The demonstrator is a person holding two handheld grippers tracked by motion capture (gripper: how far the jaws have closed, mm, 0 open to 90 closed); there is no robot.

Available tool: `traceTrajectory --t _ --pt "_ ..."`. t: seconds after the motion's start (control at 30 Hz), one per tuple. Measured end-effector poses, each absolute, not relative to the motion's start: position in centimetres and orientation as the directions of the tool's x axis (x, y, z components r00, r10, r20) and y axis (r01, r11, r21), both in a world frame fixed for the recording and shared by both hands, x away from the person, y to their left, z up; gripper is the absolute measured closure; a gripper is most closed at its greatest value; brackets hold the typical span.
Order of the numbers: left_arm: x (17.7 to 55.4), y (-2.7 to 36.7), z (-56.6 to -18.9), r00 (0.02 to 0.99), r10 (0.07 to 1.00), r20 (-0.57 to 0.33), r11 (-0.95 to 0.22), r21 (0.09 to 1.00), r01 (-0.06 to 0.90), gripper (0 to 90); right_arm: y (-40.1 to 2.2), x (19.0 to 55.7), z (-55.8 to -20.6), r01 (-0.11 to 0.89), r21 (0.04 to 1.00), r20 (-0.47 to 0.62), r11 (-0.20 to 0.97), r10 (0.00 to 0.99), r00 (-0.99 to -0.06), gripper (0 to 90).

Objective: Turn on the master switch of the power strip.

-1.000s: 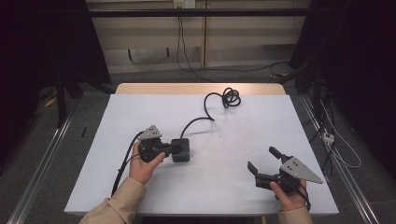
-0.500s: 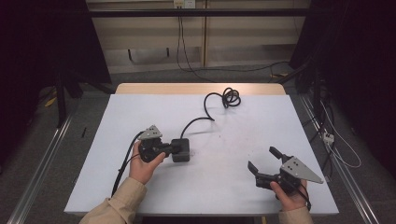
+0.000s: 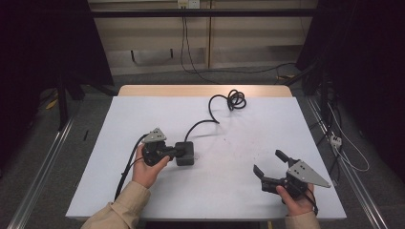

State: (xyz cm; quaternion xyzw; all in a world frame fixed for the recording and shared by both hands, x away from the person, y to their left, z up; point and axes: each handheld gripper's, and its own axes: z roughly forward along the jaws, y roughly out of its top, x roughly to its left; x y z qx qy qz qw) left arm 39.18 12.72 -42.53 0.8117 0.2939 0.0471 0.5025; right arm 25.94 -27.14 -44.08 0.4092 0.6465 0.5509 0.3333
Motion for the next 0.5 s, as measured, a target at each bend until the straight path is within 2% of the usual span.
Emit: traceTrajectory --t 0.5 --pt "39.15 12.62 -42.45 0.824 0.525 -0.212 -0.332 0.841 0.428 90.0 -27.12 25.96 -44.02 0.158 0.986 0.018 0.059 0.896 -0.444 5.5"
